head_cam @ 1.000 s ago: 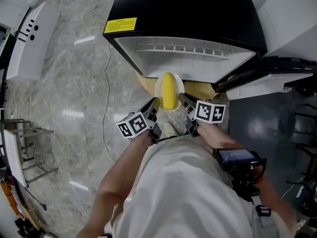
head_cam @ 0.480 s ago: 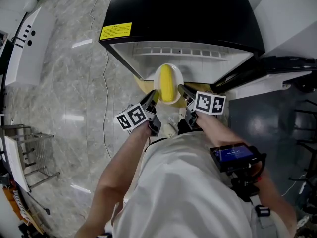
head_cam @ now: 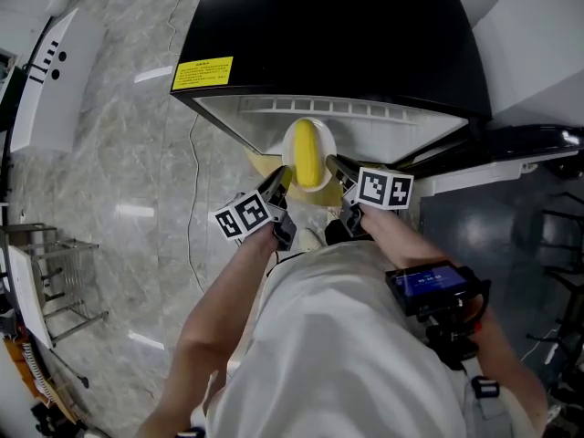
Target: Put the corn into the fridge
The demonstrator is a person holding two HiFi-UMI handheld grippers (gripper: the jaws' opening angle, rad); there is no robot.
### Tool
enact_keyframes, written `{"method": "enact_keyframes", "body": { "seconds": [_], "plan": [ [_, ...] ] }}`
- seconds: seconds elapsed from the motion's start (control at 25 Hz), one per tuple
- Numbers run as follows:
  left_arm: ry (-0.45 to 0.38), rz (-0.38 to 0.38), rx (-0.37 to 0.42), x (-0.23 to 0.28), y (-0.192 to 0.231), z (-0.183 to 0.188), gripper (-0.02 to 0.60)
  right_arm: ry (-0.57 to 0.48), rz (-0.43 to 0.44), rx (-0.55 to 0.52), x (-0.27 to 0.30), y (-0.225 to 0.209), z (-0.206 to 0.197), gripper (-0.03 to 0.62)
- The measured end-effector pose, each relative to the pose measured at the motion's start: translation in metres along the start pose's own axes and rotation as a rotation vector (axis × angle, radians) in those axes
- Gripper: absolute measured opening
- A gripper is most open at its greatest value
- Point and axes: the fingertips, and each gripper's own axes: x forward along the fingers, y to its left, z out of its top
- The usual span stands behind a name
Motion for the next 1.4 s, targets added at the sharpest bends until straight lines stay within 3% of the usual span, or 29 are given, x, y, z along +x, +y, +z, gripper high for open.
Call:
{"method": "enact_keyframes", "body": {
  "seconds": [0.36,0.68,1.0,1.4],
  "plan": [
    [0.005,0.031,-0.001,0.020,0.010,0.007,0.046,0.040,0.001,-0.014,0.018,-0.015,0.010,0.055],
    [0.015,0.045,-0.004,0.012,0.021,-0.015,0.046,0.053,-0.011,-0.023,0.013,-0.023,-0.014,0.055],
    [-0.006,0.074,-0.019,0.058,0.033,0.025,0.046,0.079,-0.028,-0.054,0.057,-0.043,0.032,0.055],
    [-0.012,0.098,-0.032,0.069,0.049,0.018,0.046,0.099,-0.060,-0.112,0.075,-0.059,0.035,0.055]
  ]
}}
